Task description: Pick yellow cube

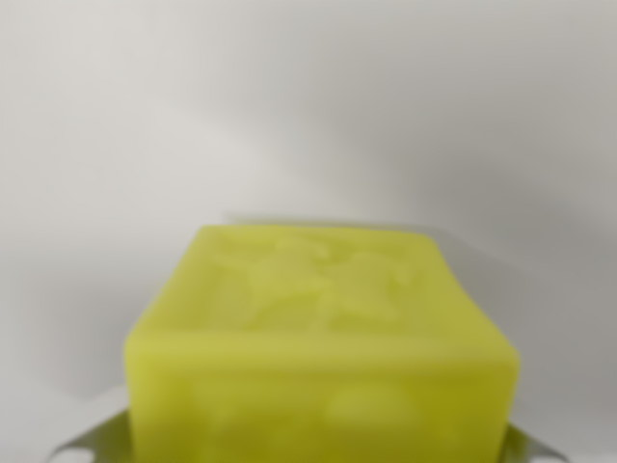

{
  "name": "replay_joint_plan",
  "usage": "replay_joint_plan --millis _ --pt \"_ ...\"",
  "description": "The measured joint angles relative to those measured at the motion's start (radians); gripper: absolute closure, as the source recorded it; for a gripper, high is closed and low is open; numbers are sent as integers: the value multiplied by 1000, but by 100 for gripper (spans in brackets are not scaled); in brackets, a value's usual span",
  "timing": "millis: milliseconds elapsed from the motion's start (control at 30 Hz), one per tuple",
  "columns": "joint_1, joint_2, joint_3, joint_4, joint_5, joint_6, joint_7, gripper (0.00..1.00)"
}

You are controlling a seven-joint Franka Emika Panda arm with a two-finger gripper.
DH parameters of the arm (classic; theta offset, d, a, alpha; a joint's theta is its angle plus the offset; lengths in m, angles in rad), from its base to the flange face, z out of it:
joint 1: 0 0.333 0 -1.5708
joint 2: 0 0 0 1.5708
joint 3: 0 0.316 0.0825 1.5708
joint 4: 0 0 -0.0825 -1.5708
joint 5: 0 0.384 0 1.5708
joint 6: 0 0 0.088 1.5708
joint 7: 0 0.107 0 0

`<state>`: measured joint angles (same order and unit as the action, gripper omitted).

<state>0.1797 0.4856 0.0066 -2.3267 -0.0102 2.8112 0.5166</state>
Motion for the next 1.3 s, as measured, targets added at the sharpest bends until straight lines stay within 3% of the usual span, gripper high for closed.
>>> replay_joint_plan --millis 1300 --pt "1 -251 0 -37 6 -214 -5 100"
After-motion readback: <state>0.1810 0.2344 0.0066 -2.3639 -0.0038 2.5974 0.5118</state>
